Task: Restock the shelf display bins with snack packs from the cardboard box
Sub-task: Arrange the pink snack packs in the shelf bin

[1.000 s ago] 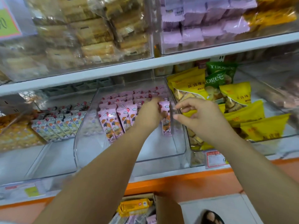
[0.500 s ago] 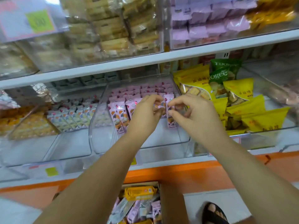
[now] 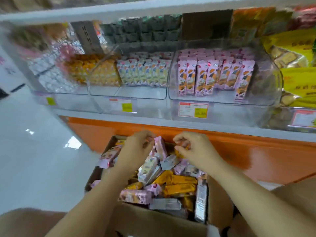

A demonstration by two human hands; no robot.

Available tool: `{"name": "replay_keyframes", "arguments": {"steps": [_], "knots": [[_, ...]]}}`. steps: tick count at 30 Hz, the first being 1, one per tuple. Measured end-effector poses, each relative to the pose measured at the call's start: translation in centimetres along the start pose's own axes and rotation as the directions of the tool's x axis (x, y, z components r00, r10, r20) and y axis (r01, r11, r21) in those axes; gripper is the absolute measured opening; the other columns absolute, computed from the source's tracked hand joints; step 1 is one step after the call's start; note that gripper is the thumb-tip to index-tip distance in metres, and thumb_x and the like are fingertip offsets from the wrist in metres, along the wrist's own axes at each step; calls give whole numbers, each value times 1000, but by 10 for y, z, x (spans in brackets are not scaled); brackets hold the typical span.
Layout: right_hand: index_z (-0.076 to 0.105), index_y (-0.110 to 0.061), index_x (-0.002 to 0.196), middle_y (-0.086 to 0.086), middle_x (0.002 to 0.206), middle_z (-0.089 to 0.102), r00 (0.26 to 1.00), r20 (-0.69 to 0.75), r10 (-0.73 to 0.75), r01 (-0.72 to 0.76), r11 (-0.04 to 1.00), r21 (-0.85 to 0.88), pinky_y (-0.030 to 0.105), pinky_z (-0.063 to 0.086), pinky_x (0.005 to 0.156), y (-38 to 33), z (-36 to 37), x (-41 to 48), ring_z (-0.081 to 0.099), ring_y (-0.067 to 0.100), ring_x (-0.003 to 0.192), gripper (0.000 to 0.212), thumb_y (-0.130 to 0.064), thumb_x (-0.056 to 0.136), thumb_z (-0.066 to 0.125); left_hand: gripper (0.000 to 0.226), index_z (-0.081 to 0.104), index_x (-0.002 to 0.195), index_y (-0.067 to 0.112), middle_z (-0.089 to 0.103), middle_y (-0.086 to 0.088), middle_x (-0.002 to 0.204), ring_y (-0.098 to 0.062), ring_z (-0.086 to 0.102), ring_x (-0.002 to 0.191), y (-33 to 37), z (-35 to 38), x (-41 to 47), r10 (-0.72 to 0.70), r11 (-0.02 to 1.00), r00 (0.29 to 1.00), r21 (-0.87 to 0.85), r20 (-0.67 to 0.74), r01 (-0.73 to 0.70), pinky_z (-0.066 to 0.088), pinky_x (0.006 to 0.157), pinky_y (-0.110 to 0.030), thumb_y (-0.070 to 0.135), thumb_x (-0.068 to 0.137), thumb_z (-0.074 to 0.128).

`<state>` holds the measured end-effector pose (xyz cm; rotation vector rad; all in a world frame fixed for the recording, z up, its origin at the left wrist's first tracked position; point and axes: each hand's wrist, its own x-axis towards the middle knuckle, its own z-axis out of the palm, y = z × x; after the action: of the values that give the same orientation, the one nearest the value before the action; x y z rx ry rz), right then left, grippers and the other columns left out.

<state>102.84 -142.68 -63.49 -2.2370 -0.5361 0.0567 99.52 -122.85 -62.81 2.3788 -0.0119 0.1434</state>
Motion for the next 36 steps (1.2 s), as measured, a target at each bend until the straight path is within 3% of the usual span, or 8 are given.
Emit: {"name": "replay_keyframes", "arguments": {"steps": [3, 7, 12, 14, 22, 26, 31, 36], "knots": [[66, -18, 109, 0, 107, 67, 986, 165, 35, -15, 992, -125, 31, 49, 80, 9, 32, 8, 60, 17, 91, 26, -13, 84, 67, 11, 62, 103, 19, 61, 9, 93, -13, 58, 86, -44, -10, -18, -141, 988, 990, 64, -22, 142, 46, 75, -25, 13, 94, 59], [52, -20, 131, 5, 128, 57, 959, 269, 92, -29, 973, -228, 36, 47, 90, 11, 60, 27, 55, 25, 111, 45, -19, 88, 64, 28, 60, 121, 12, 59, -5, 122, -21, 57, 109, -77, -18, -24, -270, 954, 963, 138, 7, 267, 45, 88, -31, 14, 94, 59], [34, -20, 143, 10, 137, 48, 944, 261, 200, -128, 954, -271, 35, 43, 93, 16, 96, 46, 49, 30, 120, 62, -24, 89, 64, 39, 53, 131, 26, 50, -1, 134, -26, 48, 118, -104, -23, -31, -362, 843, 919, 368, -155, 393, 41, 95, -38, 24, 92, 56], [32, -20, 142, 9, 136, 48, 957, 185, 224, -175, 953, -248, 37, 45, 93, 18, 107, 49, 51, 30, 119, 64, -25, 88, 65, 44, 48, 135, 25, 45, -3, 136, -27, 49, 118, -114, -25, -33, -438, 825, 889, 333, -134, 457, 44, 94, -39, 27, 92, 57], [43, -19, 134, 0, 107, 61, 980, 52, 193, -181, 967, -178, 37, 49, 85, 16, 119, 62, 56, 23, 104, 54, -30, 87, 67, 47, 52, 134, 18, 56, -11, 126, -31, 51, 113, -140, -17, -30, -553, 807, 818, 145, -156, 573, 45, 88, -38, 19, 87, 60], [65, -19, 113, -2, 98, 56, 989, 52, 138, -130, 982, -136, 21, 37, 67, 7, 113, 71, 50, 11, 86, 28, -28, 87, 66, 47, 51, 135, 21, 57, -7, 125, -31, 43, 116, -143, -17, -32, -559, 785, 815, 219, -152, 579, 43, 87, -38, 24, 89, 58], [67, -21, 97, -7, 84, 52, 997, -73, 25, -30, 997, -70, 9, 30, 61, -16, 105, 75, 45, 5, 74, 13, -26, 86, 64, 40, 53, 130, 22, 61, -1, 119, -24, 59, 104, -150, -23, -42, -536, 812, 817, 135, -212, 568, 51, 81, -39, 20, 90, 57], [68, -8, 89, 5, 87, 64, 993, 69, 98, -91, 991, -95, 31, 42, 67, -23, 114, 72, 55, 19, 79, 21, -27, 89, 62, 38, 58, 127, 21, 60, -4, 117, -20, 62, 95, -159, -29, -56, -523, 843, 842, 66, -133, 534, 54, 81, -37, 19, 88, 61]]}}
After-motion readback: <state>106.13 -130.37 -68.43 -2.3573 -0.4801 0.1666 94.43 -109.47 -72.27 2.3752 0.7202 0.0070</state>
